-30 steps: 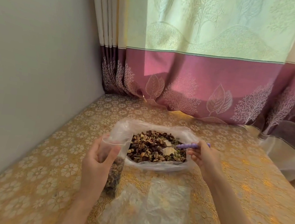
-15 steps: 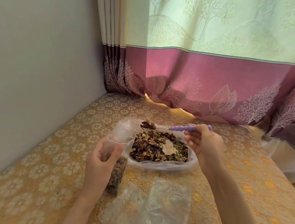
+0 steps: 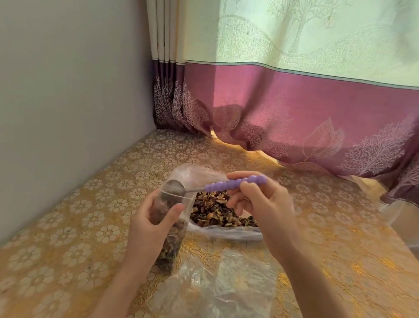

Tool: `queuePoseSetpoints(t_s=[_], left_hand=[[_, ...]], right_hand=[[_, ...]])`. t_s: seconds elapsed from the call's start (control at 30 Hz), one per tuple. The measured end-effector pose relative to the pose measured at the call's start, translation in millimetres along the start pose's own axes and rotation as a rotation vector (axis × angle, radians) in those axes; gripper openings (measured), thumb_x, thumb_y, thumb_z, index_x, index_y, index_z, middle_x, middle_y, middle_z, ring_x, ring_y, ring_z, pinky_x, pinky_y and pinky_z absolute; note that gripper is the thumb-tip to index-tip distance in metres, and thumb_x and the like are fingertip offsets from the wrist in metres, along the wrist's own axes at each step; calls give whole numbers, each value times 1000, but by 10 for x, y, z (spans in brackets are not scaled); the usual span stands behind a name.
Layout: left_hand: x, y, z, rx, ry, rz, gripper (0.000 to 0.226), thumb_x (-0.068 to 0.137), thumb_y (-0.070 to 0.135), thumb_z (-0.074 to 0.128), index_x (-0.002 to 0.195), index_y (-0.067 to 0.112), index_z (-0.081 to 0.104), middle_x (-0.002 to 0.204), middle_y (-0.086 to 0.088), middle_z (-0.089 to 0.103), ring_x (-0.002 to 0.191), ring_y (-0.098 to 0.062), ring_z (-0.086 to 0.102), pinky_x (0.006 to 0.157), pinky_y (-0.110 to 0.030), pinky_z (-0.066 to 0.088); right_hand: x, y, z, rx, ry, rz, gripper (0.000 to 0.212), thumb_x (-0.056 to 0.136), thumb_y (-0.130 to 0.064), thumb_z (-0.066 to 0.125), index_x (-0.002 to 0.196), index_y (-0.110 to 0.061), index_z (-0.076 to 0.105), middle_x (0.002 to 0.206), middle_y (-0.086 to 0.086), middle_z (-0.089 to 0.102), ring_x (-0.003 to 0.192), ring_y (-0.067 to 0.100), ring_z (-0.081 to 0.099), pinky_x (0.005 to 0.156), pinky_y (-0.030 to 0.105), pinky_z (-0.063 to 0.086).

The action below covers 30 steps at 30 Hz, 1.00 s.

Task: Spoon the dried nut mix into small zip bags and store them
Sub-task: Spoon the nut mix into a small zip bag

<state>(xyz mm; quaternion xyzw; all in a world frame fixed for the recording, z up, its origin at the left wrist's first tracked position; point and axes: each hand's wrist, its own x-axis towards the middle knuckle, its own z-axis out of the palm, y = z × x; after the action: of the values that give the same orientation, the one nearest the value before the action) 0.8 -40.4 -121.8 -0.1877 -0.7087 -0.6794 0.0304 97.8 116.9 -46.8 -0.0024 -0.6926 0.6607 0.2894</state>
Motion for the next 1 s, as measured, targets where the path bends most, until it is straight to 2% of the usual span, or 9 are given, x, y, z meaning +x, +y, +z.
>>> queuePoseSetpoints(t_s=[0.1,0.2,0.3,0.4,0.5,0.63,0.77,0.87,1.0], left_hand=[[4,-9,-9,24,-12,-23,78,61,60,64,127,21,52,113,0,63,102,-16,61,85,-39,54],[8,-20,-22,42,-35,-29,77,63,60,66,127,21,51,118,-3,60,106,-20,59,87,-44,52],[17,-28,-28,58,-49,-60,75,61,61,65,127,26,53,110,5,62,101,-16,59,78,-34,51],[35,-19,-50,82,-63,-73,56,57,64,61,101,29,64,93,9,64,83,-9,60,59,-19,45],[67,-35,-84,86,-116,-102,44,57,63,60,92,37,63,94,9,63,85,-10,59,60,-20,45],[108,-74,-166,160,-269,-108,43,66,57,65,106,43,62,111,3,58,100,-18,56,77,-33,50],[105,-64,-222,226,-430,-110,46,67,55,70,109,60,51,115,18,50,102,-5,51,78,-28,44],[108,-49,-242,260,-468,-98,53,68,54,73,112,61,46,113,25,44,100,1,48,72,-20,40],[111,-58,-278,254,-507,-118,54,71,39,72,106,68,43,112,24,43,99,-3,50,68,-18,39]], right_hand=[[10,27,-35,-1,-14,-22,28,91,6,42,93,-6,67,75,7,72,62,19,59,55,23,48],[35,45,-91,59,-14,-40,27,93,6,41,94,-5,66,78,11,72,60,15,59,53,20,47],[80,62,-192,147,64,-34,23,93,2,41,94,-3,63,81,11,73,59,14,58,52,19,46],[152,135,-345,207,235,40,19,91,-1,44,95,0,63,76,9,72,59,14,57,53,21,48],[198,266,-487,64,365,113,18,91,-3,45,94,-1,63,68,3,72,56,10,57,50,17,48],[200,423,-646,-248,479,113,22,90,-8,48,75,-13,63,63,-6,71,54,12,52,48,22,43],[191,508,-790,-487,519,108,25,87,-15,49,65,-15,63,65,-6,71,54,9,53,60,31,49],[194,547,-849,-496,505,130,27,87,-15,51,64,-15,66,63,-8,70,53,6,52,56,18,48],[203,564,-879,-386,470,209,28,87,-13,54,61,-14,66,59,-4,68,49,8,51,52,23,41]])
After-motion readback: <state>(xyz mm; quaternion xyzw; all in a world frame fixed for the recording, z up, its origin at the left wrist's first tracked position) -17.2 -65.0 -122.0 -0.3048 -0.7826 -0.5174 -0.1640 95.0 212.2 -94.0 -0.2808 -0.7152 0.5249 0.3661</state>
